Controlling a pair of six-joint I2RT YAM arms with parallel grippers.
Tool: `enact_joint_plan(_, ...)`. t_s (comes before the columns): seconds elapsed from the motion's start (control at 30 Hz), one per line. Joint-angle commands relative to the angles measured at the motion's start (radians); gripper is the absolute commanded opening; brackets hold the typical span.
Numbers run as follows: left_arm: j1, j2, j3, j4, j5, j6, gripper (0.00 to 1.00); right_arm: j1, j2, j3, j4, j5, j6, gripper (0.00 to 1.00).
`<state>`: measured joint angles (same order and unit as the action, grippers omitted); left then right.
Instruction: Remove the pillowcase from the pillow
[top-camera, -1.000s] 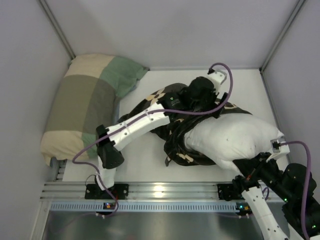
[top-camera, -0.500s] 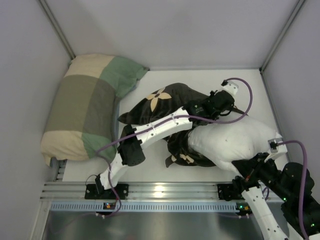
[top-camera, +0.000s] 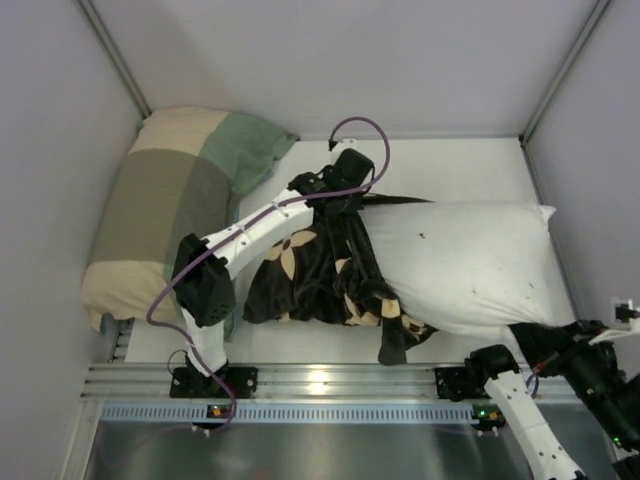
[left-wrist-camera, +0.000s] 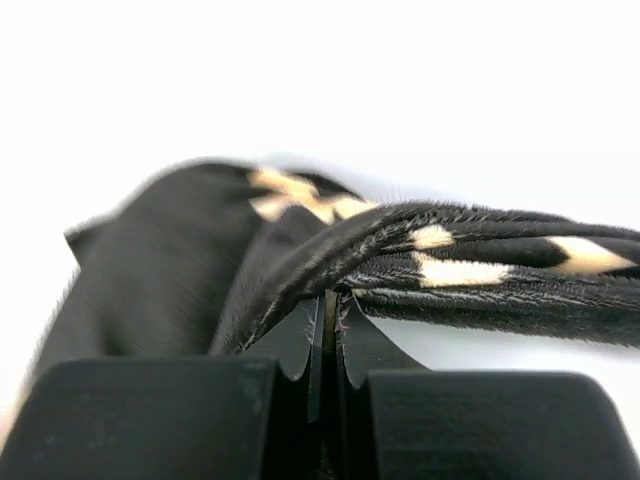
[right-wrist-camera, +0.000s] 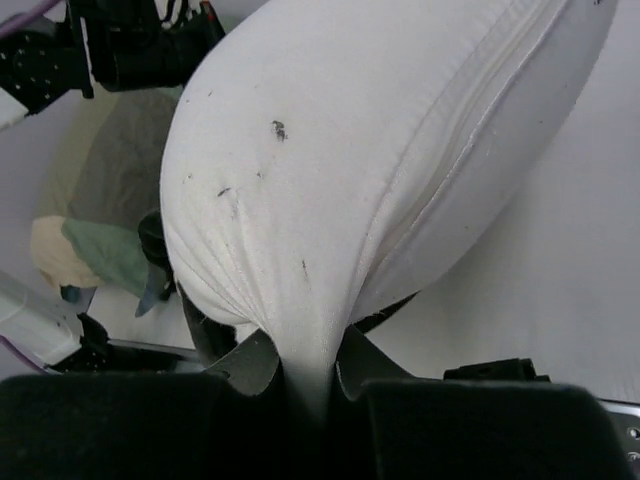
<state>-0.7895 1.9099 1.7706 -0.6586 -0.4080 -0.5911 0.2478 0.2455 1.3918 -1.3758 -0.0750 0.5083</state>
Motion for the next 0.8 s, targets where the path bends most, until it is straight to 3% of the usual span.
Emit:
enact_joint_plan(0.0, 0.095, -0.031, -0.089, -0.046, -0.134, 0.020, 0.00, 0.024, -0.058, 0.182, 0.116, 0.227, 0.001, 0.00)
enact_joint_plan(0.1, 0.076, -0.106, -0.154, 0.019, 0.032, 0.034, 0.00, 0.041, -0.077, 0.058, 0.130, 0.179, 0.028, 0.00)
enact_joint_plan(0.13, 0.067, -0.150, -0.196, 0.036, 0.059, 0.034, 0.07, 0.041, -0.086, 0.023, 0.154, 0.164, 0.036, 0.00)
enact_joint_plan(0.17, 0.043, -0.175, -0.221, 0.054, 0.105, 0.036, 0.22, 0.041, -0.107, -0.008, 0.164, 0.141, 0.044, 0.00)
enact_joint_plan(0.2, 0.029, -0.199, -0.244, 0.083, 0.124, 0.039, 0.64, 0.039, -0.117, -0.064, 0.173, 0.133, 0.050, 0.00)
enact_joint_plan(0.27, -0.026, -0.285, -0.311, 0.093, 0.126, 0.025, 0.77, 0.041, -0.123, -0.112, 0.175, 0.132, 0.052, 0.00)
enact_joint_plan(0.33, -0.104, -0.406, -0.399, 0.091, 0.012, -0.019, 0.85, 0.041, -0.132, -0.173, 0.175, 0.147, 0.050, 0.00)
enact_joint_plan(0.5, -0.240, -0.679, -0.621, 0.088, -0.103, -0.154, 0.89, 0.045, -0.120, -0.212, 0.201, 0.211, 0.056, 0.00)
enact_joint_plan(0.7, -0.263, -0.964, -0.911, 0.091, 0.030, -0.335, 0.89, 0.050, -0.077, -0.221, 0.264, 0.219, 0.047, 0.00)
enact_joint_plan(0.77, -0.263, -1.084, -0.931, 0.088, 0.047, -0.352, 0.89, 0.048, -0.084, -0.241, 0.280, 0.216, 0.049, 0.00)
